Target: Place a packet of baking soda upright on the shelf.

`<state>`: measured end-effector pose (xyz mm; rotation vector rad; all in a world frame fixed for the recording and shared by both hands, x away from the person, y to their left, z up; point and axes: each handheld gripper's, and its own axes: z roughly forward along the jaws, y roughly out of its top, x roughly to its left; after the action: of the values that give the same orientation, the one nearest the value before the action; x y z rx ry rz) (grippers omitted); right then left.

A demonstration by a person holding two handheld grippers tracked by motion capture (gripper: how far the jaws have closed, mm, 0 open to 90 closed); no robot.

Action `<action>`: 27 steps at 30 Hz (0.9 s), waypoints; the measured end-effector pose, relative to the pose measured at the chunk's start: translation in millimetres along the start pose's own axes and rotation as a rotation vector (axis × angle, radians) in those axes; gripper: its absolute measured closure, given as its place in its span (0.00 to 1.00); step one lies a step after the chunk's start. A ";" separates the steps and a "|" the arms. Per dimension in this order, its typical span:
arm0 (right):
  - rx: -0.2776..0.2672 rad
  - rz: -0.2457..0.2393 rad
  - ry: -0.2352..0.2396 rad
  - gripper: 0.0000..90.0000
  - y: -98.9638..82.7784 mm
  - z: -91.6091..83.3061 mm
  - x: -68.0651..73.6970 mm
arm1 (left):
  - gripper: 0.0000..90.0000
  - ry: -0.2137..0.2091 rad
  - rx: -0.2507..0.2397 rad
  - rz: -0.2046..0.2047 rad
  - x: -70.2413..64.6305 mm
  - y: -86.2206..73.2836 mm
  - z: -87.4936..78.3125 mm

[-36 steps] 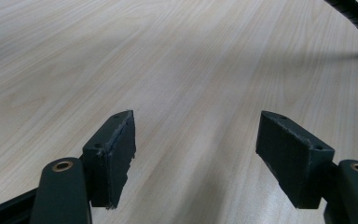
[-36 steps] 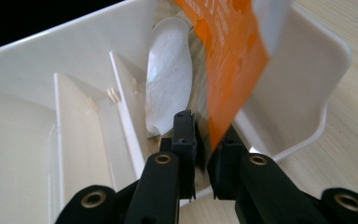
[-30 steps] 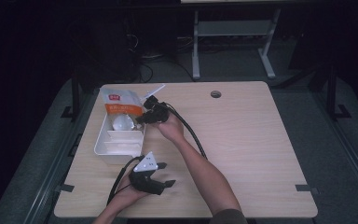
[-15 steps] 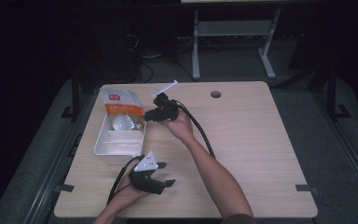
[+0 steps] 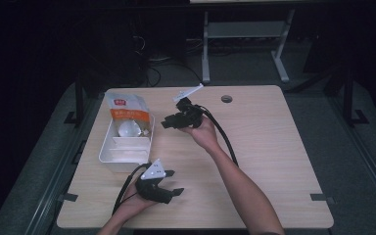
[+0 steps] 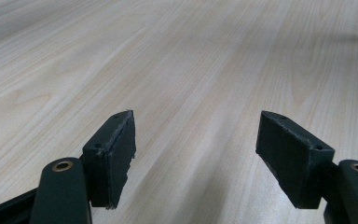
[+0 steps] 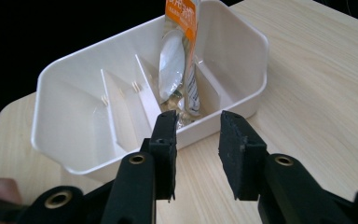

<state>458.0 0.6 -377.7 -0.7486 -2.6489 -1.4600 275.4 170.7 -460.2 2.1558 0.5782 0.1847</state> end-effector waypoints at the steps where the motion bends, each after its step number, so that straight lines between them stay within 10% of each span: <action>1: -0.001 0.007 0.005 0.73 -1.0 -2.7 -0.2 | 0.31 0.000 0.000 0.000 0.0 0.0 0.0; 27: -0.035 0.065 -0.018 0.57 -43.1 -76.2 -6.2 | 0.31 0.012 -0.002 -0.012 2.1 -0.5 -0.7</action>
<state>429.9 -82.2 -370.5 -0.8467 -2.5918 -1.4948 276.8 172.5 -460.3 2.1502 0.5971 0.1919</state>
